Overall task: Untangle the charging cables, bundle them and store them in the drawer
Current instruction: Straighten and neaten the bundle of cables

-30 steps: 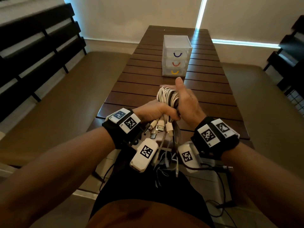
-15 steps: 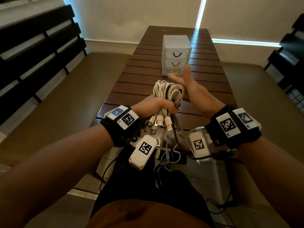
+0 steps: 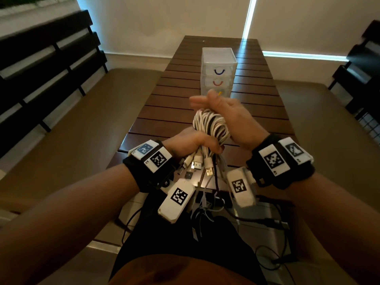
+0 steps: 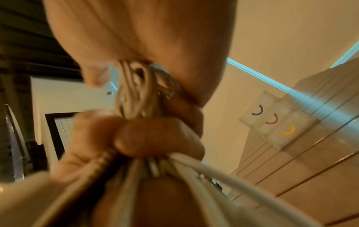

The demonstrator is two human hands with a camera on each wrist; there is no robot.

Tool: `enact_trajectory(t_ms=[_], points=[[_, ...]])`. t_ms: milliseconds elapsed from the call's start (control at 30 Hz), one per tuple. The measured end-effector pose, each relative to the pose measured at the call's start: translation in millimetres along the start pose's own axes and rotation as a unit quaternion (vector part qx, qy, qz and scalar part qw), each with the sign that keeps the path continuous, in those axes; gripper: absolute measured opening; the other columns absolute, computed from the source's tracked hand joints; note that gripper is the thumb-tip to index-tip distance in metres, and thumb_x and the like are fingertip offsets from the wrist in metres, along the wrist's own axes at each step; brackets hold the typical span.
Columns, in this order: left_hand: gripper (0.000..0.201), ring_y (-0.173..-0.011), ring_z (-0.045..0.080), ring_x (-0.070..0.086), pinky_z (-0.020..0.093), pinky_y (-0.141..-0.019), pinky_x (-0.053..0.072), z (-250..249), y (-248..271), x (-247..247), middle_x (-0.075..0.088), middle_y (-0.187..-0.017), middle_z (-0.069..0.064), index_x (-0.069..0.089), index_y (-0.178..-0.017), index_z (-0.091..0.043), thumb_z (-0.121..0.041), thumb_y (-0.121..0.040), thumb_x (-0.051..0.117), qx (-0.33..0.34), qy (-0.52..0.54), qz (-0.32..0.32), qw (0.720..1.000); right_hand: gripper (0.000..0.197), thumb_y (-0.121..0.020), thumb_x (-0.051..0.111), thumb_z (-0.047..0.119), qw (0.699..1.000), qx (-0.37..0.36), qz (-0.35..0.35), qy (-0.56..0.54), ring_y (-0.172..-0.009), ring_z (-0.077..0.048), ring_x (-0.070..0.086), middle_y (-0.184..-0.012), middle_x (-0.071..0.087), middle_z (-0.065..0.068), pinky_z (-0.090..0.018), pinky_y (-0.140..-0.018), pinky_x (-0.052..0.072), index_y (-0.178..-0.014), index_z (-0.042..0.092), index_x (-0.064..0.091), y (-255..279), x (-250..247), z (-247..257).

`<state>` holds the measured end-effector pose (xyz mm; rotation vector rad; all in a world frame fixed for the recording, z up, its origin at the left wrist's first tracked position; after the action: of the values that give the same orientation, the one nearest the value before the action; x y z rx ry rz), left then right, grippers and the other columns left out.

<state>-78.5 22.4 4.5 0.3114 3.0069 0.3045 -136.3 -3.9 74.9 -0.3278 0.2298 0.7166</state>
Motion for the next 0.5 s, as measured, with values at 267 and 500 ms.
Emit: enact_trajectory(t_ms=[267,500], points=[[0.066,-0.072,0.028,0.062,0.046,-0.083,0.049,-4,-3,-34,0.066,-0.085,0.017,0.067,-0.101,0.003,-0.019,-0.041,0.080,-0.024,0.044,-0.058,0.997,0.027,-0.091,0.060,0.006,0.992,-0.020,-0.052,0.114,-0.103,-0.007,0.066,-0.111,0.070,0.001,-0.024,-0.092,0.052,-0.118,0.011,0.066,15,-32,-17],[0.047,-0.083,0.027,0.065,0.044,-0.084,0.052,-4,-8,-26,0.069,-0.093,0.015,0.067,-0.100,-0.003,-0.012,-0.055,0.077,0.011,0.037,-0.051,0.998,0.027,-0.090,0.056,-0.006,0.996,0.009,-0.088,0.028,-0.088,-0.019,0.071,-0.094,0.073,-0.003,-0.028,-0.078,0.059,-0.103,0.012,0.070,18,-30,-17]])
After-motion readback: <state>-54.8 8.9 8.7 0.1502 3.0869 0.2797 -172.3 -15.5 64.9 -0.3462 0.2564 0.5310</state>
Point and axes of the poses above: each hand's wrist, its own y-axis away from the middle knuckle, its own x-axis out of the palm, z = x × y, the point moved 9 cm from there along -y, towards the middle knuckle
